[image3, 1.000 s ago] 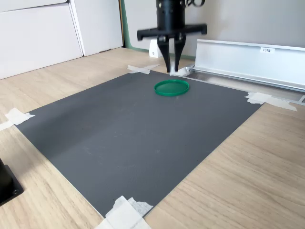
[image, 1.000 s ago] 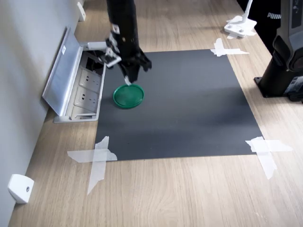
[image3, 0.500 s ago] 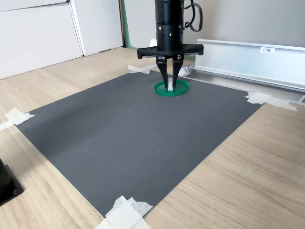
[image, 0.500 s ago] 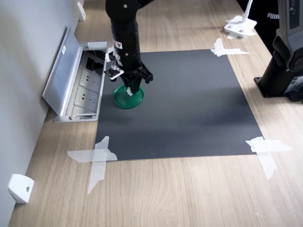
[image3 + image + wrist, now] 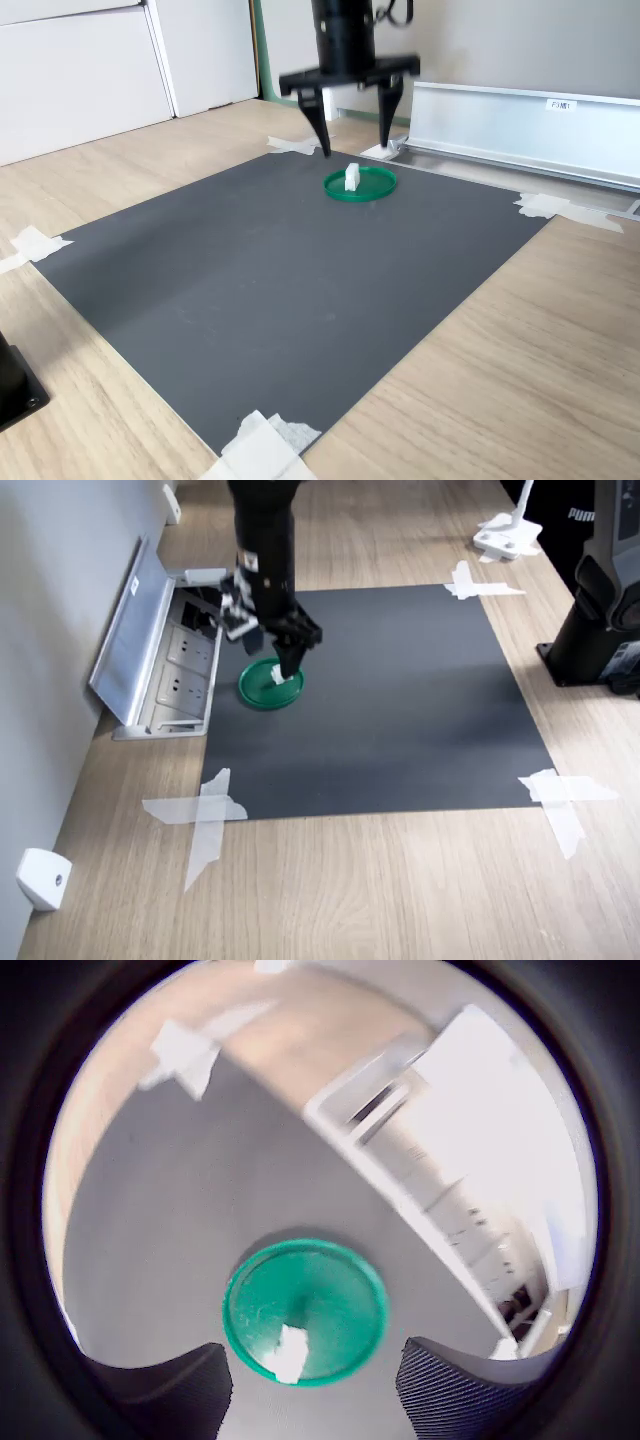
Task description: Grasp a white terminal and put it on the green lid.
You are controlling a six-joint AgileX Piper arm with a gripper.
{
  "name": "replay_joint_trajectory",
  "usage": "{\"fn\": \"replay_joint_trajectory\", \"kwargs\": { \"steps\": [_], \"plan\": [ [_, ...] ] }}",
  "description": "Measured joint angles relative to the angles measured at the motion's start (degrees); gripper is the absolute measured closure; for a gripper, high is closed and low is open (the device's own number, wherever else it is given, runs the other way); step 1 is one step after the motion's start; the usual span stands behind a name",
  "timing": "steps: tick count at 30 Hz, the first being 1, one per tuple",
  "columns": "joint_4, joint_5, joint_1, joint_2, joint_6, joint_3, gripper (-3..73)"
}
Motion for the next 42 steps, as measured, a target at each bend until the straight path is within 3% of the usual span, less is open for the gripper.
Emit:
{"fn": "replay_joint_trajectory", "kwargs": {
  "steps": [5,8,12,15,19,24,27,33,42],
  "plan": [
    [0.1,-1.2,0.0,-9.2,3.0,0.0,6.8],
    [0.3,-2.8,0.0,-15.7,4.4,0.0,23.9],
    [2.2,-4.9,0.0,-23.7,7.7,0.2,55.8],
    [4.7,-6.1,0.0,-28.6,12.3,0.3,66.8],
    [6.9,-10.4,0.0,-36.3,20.9,4.7,69.7],
    [5.7,-20.5,0.0,-48.5,28.6,18.8,70.0],
    [5.6,-26.8,-0.9,-56.0,29.7,28.5,70.0],
    [10.8,-38.0,-9.6,-70.3,30.1,45.4,70.2],
    [12.1,-39.7,-11.5,-89.6,30.4,63.0,70.1]
  ]
}}
